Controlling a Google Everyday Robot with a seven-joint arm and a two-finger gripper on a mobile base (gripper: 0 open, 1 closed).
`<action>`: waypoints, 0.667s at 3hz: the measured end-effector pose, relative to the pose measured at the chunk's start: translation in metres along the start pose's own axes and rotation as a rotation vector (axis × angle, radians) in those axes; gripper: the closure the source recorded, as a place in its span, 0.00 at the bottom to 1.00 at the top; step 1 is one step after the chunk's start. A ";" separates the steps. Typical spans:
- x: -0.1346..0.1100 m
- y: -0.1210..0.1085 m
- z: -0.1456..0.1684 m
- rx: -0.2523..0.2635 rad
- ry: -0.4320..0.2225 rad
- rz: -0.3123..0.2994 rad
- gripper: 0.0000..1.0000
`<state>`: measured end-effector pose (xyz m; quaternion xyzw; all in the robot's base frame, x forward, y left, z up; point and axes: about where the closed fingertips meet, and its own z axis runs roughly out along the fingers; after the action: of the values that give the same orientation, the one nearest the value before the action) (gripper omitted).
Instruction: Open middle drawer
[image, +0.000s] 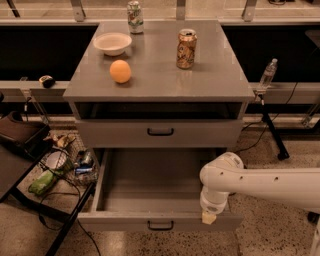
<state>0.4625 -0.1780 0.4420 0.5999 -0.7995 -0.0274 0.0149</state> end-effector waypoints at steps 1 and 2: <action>0.000 0.000 0.000 0.000 0.000 0.000 0.34; 0.000 0.000 0.000 0.000 0.000 0.000 0.11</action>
Offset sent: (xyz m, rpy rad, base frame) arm 0.0000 0.0000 0.0000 0.0000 0.0000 0.0000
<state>0.4625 -0.1780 0.4420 0.5999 -0.7995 -0.0274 0.0150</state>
